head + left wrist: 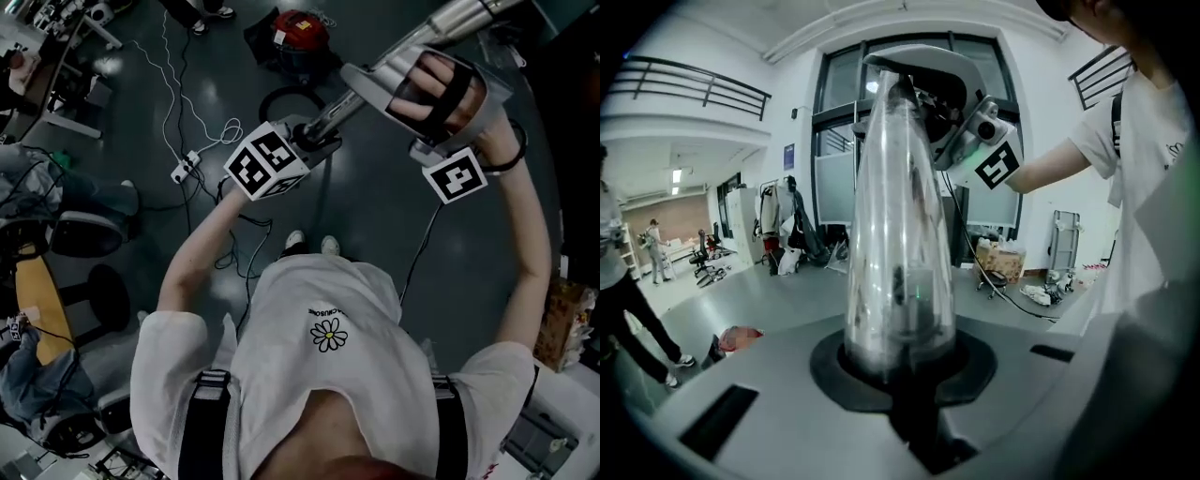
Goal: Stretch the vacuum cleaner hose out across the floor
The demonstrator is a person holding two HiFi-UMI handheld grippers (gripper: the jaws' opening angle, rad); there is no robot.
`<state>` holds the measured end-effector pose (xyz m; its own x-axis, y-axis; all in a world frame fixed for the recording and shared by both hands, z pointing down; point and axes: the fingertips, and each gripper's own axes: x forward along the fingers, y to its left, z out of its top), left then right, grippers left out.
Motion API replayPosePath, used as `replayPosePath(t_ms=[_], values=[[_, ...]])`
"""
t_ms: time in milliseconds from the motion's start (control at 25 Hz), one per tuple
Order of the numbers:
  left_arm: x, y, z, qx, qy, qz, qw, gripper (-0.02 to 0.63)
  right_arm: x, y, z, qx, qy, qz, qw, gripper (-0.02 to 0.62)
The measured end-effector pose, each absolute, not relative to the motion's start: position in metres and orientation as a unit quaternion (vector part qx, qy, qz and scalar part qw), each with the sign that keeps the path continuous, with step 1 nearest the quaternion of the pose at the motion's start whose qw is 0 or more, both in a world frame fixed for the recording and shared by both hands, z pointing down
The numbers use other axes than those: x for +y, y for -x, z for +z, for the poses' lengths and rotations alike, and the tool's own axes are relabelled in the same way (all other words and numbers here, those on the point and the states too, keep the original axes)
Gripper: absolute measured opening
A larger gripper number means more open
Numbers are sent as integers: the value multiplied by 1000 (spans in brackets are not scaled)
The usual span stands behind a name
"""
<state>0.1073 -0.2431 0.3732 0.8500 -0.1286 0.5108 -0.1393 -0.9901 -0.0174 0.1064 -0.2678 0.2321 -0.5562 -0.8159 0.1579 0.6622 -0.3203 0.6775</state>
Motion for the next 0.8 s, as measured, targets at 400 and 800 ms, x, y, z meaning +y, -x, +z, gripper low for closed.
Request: replayPosePath(t_ms=[400, 800], values=[[-254, -74, 359, -77, -958, 274, -21, 52, -256, -125, 161, -368, -261, -772, 448, 247], [-285, -19, 363, -167, -966, 142, 134, 52, -266, -206, 207, -787, -608, -97, 29, 245]])
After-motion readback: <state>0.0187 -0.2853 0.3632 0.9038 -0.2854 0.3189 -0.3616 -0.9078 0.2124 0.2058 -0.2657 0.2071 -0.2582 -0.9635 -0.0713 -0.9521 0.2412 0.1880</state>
